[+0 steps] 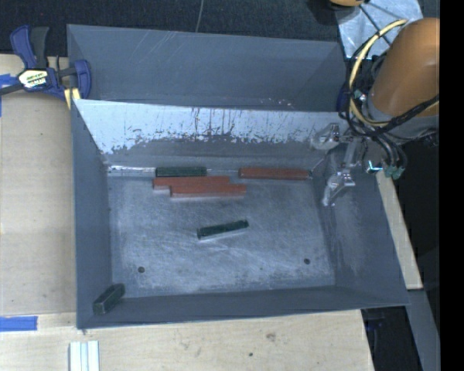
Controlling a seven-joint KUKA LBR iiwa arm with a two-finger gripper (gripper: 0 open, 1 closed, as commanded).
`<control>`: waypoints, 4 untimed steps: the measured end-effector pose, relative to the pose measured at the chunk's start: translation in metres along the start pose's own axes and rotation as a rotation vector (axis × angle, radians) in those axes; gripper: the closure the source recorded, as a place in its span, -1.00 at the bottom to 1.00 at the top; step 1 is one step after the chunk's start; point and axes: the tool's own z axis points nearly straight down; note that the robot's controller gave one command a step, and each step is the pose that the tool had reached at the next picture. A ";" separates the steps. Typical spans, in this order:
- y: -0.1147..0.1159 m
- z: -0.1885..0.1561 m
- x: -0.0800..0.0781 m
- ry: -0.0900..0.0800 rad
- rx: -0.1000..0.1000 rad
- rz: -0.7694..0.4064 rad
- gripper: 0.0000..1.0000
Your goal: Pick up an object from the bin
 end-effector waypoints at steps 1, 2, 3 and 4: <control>0.000 -0.005 -0.002 -0.008 0.001 -0.002 -1.00; 0.025 0.042 -0.007 -0.015 0.003 -0.033 -1.00; 0.089 0.118 0.021 -0.030 0.003 -0.173 1.00; 0.088 0.121 0.024 -0.020 0.002 -0.174 -1.00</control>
Offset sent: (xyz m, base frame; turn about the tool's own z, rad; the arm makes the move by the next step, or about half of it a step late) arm 0.0095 0.0690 -0.1252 -0.0832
